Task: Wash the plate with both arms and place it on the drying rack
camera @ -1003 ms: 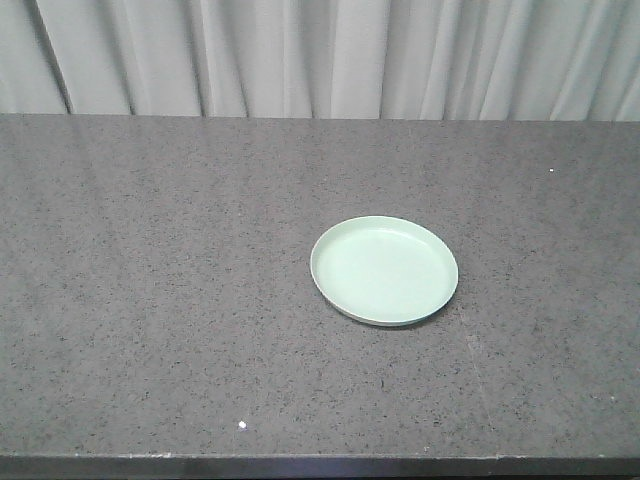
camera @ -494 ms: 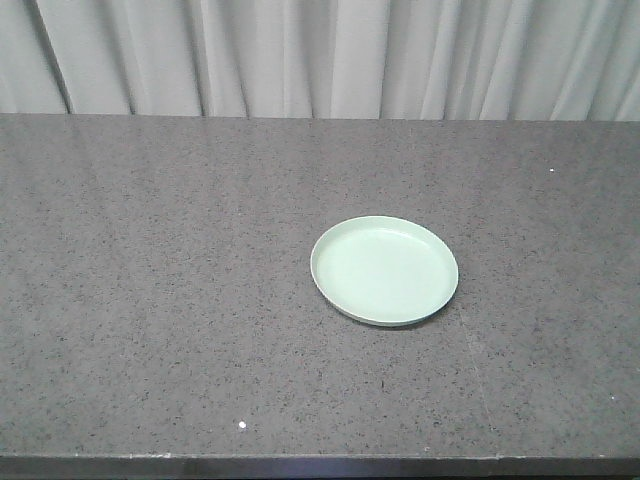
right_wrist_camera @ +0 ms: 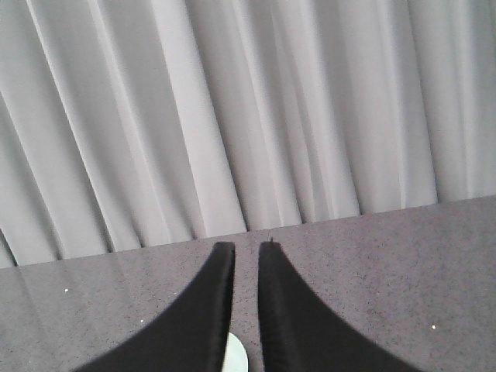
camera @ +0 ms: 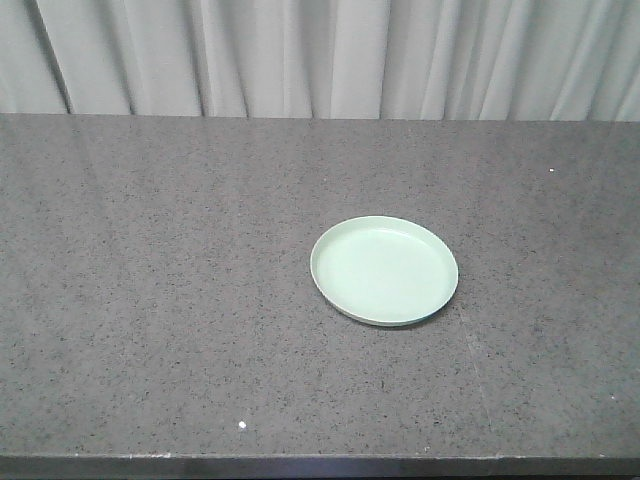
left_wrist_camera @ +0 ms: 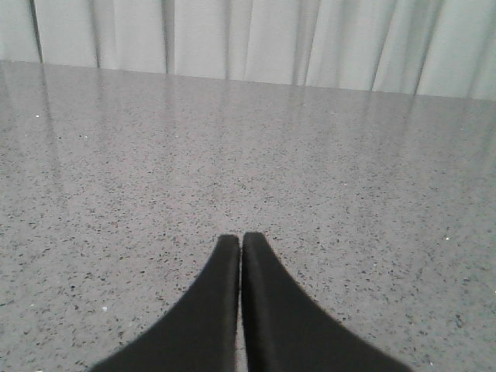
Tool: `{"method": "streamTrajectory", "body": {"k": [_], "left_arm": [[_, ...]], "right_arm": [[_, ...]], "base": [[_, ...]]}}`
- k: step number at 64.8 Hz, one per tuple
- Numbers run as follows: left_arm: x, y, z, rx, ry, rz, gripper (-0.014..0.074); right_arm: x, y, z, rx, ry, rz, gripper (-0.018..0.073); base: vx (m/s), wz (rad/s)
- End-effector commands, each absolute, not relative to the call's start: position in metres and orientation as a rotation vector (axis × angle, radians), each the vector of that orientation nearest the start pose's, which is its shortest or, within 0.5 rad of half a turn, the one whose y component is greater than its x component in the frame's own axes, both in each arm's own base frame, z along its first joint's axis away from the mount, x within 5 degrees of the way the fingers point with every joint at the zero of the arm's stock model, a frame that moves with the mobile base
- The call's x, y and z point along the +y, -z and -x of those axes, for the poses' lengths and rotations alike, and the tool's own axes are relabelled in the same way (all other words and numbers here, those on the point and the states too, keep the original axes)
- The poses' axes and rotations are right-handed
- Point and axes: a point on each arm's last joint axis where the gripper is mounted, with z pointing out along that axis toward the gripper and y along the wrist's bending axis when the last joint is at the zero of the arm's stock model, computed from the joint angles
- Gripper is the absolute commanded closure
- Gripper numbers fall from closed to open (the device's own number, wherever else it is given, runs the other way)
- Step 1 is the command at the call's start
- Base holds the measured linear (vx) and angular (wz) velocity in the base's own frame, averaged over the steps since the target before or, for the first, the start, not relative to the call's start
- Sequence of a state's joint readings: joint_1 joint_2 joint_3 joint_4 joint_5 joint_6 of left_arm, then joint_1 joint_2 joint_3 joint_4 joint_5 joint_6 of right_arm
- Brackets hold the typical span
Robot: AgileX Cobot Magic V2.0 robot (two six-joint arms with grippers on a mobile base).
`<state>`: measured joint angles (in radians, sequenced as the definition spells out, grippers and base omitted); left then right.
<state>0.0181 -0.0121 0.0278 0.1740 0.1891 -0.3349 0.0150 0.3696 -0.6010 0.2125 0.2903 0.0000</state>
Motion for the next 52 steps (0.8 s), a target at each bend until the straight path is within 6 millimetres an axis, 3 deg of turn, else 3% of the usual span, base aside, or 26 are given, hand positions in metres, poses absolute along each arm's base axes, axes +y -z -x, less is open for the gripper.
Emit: {"method": "streamTrajectory", "body": {"k": [1, 7, 14, 20, 36, 44, 52], "left_arm": [[0.003, -0.189, -0.056, 1.613, 0.101, 0.157, 0.0603], [0.003, -0.189, -0.056, 1.613, 0.101, 0.157, 0.0603], [0.003, -0.189, -0.056, 1.613, 0.101, 0.157, 0.0603], [0.003, -0.189, -0.056, 1.613, 0.101, 0.157, 0.0603], [0.003, -0.189, -0.056, 1.613, 0.101, 0.157, 0.0603], [0.003, -0.189, -0.056, 1.613, 0.101, 0.157, 0.0603], [0.003, -0.189, -0.056, 1.613, 0.101, 0.157, 0.0603]], "right_arm": [[0.006, -0.391, -0.087, 1.472, -0.18, -0.069, 0.029], [0.005, -0.396, -0.104, 1.449, -0.2, -0.101, 0.0118], [0.003, -0.397, -0.12, 1.45, -0.175, -0.103, 0.0005], [0.009, -0.404, -0.135, 1.595, -0.166, -0.024, -0.0001], [0.034, -0.457, -0.182, 1.858, -0.318, 0.309, 0.0001], [0.051, -0.456, -0.219, 1.975, -0.524, 0.461, 0.0001], [0.068, -0.44, -0.261, 2.059, -0.631, 0.571, 0.0001]], "base": [[0.0, 0.0], [0.0, 0.0], [0.0, 0.0], [0.0, 0.0], [0.0, 0.0], [0.0, 0.0], [0.0, 0.0]]}}
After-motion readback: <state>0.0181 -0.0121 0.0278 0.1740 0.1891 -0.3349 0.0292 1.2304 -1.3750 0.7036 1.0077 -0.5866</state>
